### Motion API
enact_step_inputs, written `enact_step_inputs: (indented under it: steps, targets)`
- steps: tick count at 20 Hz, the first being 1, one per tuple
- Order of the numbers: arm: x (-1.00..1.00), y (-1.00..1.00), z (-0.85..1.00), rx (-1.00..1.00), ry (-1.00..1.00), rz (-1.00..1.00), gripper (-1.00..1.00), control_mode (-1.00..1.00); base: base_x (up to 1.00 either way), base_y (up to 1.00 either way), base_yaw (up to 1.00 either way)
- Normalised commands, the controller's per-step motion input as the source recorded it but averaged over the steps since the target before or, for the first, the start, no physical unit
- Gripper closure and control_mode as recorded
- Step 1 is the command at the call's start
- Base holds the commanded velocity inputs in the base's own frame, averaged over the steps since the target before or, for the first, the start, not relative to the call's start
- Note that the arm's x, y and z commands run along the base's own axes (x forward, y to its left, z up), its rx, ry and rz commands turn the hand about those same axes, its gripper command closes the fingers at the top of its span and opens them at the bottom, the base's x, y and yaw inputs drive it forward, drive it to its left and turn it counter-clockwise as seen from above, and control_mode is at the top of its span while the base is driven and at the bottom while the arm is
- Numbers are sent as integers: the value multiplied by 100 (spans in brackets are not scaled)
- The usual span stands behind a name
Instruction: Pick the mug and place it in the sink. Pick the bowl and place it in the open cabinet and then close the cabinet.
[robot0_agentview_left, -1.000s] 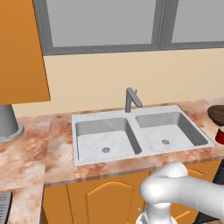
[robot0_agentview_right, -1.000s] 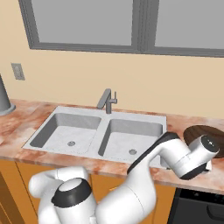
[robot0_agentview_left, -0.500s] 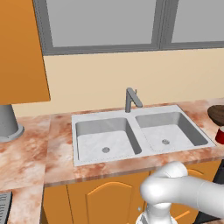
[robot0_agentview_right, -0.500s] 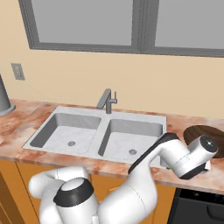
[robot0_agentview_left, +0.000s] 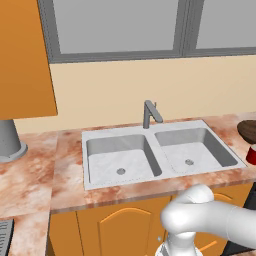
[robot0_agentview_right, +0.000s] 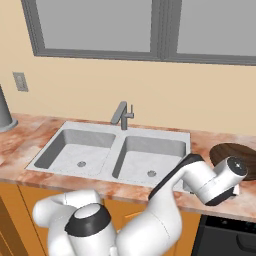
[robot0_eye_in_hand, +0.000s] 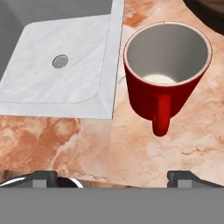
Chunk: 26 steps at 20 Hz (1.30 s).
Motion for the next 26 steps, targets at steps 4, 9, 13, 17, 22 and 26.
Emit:
enact_step_inputs:
  steps: [4, 9, 13, 17, 22, 26]
  targets:
    - [16, -2, -11, 0, 0, 0, -100, -100, 0, 0, 0]
    - [12, -16, -10, 1, 0, 0, -100, -100, 0, 0, 0]
    - [17, -21, -9, 1, 0, 0, -100, -100, 0, 0, 0]
    - [38, -23, -16, 1, 5, 0, -100, -100, 0, 0, 0]
    - [25, -18, -16, 1, 4, 0, -100, -100, 0, 0, 0]
    - [14, -29, -11, 4, 2, 0, -100, -100, 0, 0, 0]
